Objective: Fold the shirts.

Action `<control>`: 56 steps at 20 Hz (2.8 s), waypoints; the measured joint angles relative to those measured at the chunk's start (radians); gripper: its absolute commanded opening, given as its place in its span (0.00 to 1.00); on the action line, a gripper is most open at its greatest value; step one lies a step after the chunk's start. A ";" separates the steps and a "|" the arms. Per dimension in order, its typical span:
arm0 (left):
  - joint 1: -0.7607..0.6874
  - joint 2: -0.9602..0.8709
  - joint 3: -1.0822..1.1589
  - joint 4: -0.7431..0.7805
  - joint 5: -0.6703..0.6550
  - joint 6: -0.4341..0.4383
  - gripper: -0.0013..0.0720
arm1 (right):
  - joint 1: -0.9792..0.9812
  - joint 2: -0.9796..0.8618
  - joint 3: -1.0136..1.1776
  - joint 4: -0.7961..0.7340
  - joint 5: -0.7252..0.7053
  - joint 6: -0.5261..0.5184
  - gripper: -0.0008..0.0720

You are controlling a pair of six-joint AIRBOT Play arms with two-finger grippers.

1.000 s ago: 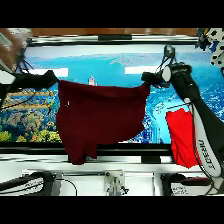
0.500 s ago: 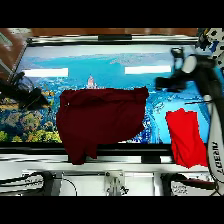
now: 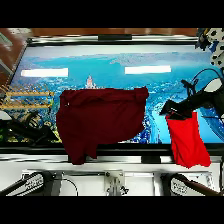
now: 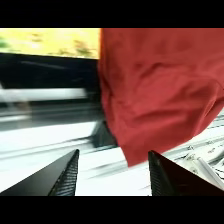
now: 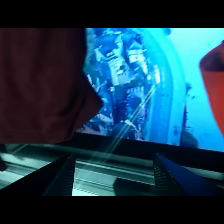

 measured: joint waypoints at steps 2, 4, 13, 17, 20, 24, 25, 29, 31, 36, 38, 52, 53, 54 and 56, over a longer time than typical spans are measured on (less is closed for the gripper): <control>0.002 -0.002 -0.053 -0.023 0.059 0.023 0.71 | 0.019 0.005 -0.025 0.039 -0.027 -0.011 0.83; 0.004 -0.015 -0.082 -0.037 0.111 0.035 0.71 | 0.037 0.008 -0.037 0.059 -0.047 -0.014 0.83; -0.038 -0.071 -0.112 -0.208 0.304 0.083 0.06 | 0.063 -0.018 -0.082 0.070 -0.065 -0.002 0.95; -0.058 -0.075 -0.088 -0.248 0.283 0.126 0.06 | 0.104 -0.074 -0.132 0.123 -0.098 -0.001 0.95; -0.061 -0.055 -0.064 -0.249 0.225 0.166 0.06 | 0.158 -0.142 -0.150 0.166 -0.132 -0.031 0.95; -0.063 0.010 -0.053 -0.246 0.187 0.189 0.06 | 0.181 -0.212 -0.157 0.178 -0.124 -0.052 0.95; -0.063 0.027 -0.051 -0.245 0.182 0.192 0.06 | 0.184 -0.220 -0.158 0.176 -0.125 -0.053 0.95; -0.064 0.076 -0.049 -0.244 0.173 0.196 0.06 | 0.229 -0.246 -0.162 0.196 -0.201 -0.046 0.78; -0.064 0.091 -0.045 -0.244 0.172 0.198 0.06 | 0.261 -0.257 -0.162 0.217 -0.233 -0.047 0.33; -0.064 0.108 0.063 -0.241 0.165 0.198 0.06 | 0.289 -0.251 -0.132 0.235 -0.242 -0.074 0.11; -0.074 0.128 0.190 -0.242 0.167 0.198 0.06 | 0.288 -0.197 -0.067 0.236 -0.215 -0.131 0.11; -0.227 0.426 1.207 -0.291 0.488 0.078 0.06 | 0.286 0.354 0.869 0.016 -0.166 -0.018 0.11; -0.229 0.436 1.217 -0.249 0.464 0.060 0.06 | 0.286 0.365 0.881 0.010 -0.125 0.000 0.11; -0.229 0.441 1.223 -0.206 0.438 0.043 0.06 | 0.286 0.370 0.888 0.002 -0.080 0.018 0.11; -0.231 0.448 1.216 -0.113 0.376 0.013 0.06 | 0.286 0.367 0.884 -0.011 0.027 0.055 0.11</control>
